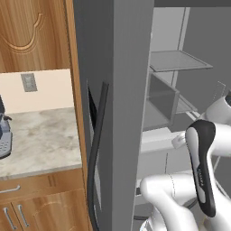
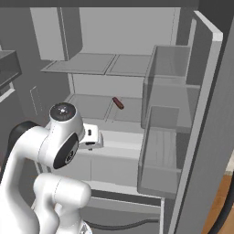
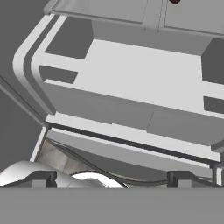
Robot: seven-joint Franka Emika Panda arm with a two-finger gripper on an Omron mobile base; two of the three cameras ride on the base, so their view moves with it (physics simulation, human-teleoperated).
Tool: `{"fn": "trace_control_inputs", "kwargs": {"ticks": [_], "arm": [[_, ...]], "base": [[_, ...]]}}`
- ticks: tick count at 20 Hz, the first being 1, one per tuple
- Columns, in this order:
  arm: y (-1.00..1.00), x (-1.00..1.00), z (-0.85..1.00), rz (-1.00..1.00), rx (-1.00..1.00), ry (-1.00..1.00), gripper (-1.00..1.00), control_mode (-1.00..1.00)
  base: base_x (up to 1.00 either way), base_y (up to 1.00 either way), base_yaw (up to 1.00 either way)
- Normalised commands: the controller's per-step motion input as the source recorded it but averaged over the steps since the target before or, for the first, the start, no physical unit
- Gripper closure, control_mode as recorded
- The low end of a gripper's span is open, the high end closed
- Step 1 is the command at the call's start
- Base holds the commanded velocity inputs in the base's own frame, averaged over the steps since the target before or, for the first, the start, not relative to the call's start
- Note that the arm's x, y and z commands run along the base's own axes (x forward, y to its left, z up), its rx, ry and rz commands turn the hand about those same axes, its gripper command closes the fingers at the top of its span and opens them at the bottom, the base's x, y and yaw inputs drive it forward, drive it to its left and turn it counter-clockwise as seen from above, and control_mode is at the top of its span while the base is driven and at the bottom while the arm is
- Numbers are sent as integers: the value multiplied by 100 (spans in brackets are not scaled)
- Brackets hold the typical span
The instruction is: Retrieve the sausage and cheese from the fridge and place them on the cutting board on the counter.
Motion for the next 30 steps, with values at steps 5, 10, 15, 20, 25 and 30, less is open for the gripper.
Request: {"fn": "trace_control_inputs", "kwargs": {"ticks": [5,10,15,20,25,30], "arm": [[0,0,0,0,0,0,-100,100],[0,0,0,0,0,0,-100,100],[0,0,0,0,0,0,-100,-100],[0,0,0,0,0,0,-100,-100],[1,-1,0,0,0,0,-100,-100],[-15,24,12,1,1,-19,-100,-100]], "base": [[0,0,0],[0,0,0],[0,0,0],[0,0,0],[0,0,0],[0,0,0]]}}
